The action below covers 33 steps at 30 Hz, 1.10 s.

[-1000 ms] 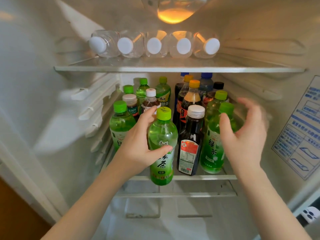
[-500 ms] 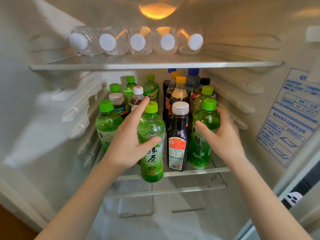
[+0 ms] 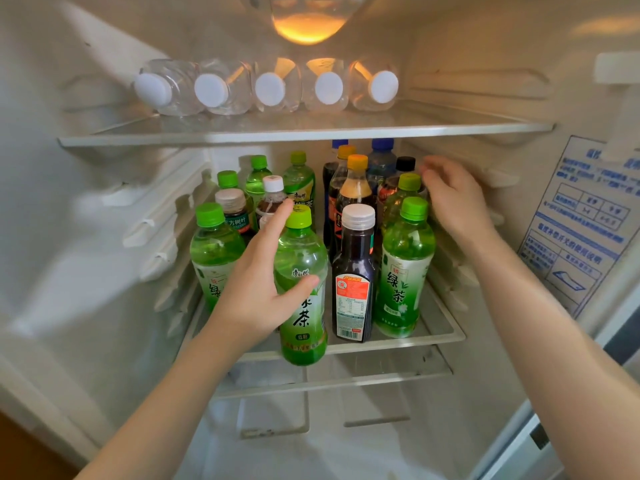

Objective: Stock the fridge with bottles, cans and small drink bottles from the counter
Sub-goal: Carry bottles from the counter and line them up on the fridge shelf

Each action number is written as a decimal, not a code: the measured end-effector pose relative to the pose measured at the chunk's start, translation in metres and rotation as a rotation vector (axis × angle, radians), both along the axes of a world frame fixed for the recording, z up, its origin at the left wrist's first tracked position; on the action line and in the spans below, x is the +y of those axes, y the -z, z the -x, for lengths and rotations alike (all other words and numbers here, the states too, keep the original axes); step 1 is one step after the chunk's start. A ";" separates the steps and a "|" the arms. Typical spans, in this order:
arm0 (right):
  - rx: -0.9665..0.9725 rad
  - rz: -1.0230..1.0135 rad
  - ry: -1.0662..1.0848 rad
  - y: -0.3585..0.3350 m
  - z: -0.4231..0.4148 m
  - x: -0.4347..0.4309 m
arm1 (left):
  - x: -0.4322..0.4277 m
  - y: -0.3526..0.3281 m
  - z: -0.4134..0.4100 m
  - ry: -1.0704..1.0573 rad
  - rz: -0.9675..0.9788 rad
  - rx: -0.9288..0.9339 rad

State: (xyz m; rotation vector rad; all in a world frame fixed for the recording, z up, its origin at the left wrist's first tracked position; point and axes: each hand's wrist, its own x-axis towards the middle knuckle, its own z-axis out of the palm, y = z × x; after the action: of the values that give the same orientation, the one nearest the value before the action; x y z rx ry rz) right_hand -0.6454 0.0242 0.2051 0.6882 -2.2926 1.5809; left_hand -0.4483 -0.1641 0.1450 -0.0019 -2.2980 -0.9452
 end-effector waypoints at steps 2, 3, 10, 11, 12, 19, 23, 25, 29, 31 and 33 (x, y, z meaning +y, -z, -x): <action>-0.103 -0.079 -0.055 -0.005 0.010 -0.004 | 0.004 0.007 -0.001 0.006 0.021 0.042; -0.160 -0.085 -0.086 -0.007 0.012 -0.004 | 0.006 0.010 -0.001 0.003 0.026 0.062; -0.203 -0.098 -0.076 -0.009 0.009 -0.003 | 0.020 0.028 0.004 -0.038 0.005 0.157; -0.167 -0.105 -0.025 -0.008 0.007 -0.002 | 0.021 0.031 0.006 -0.038 0.003 0.174; -0.125 -0.113 0.034 -0.006 0.004 0.000 | 0.022 0.034 0.007 -0.037 0.002 0.193; 0.158 -0.023 0.283 0.015 -0.030 0.020 | 0.031 0.045 0.011 -0.070 0.001 0.323; 0.220 0.061 0.327 0.023 -0.053 0.026 | 0.037 0.047 0.017 -0.157 0.022 0.402; 0.345 0.095 0.371 0.025 -0.065 0.032 | 0.039 0.046 0.020 -0.189 -0.013 0.401; 0.481 0.158 0.433 0.024 -0.080 0.041 | 0.047 0.044 0.032 -0.178 -0.016 0.390; 0.502 0.229 0.439 0.024 -0.085 0.045 | 0.051 0.044 0.038 -0.165 -0.021 0.401; 0.520 0.293 0.406 0.025 -0.089 0.049 | 0.052 0.045 0.046 -0.152 -0.035 0.413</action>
State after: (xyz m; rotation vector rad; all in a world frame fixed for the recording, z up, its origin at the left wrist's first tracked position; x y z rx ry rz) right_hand -0.5561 0.0733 0.1804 0.4520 -1.6537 1.3151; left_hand -0.4944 -0.1122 0.0999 -0.0065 -1.8739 -0.8203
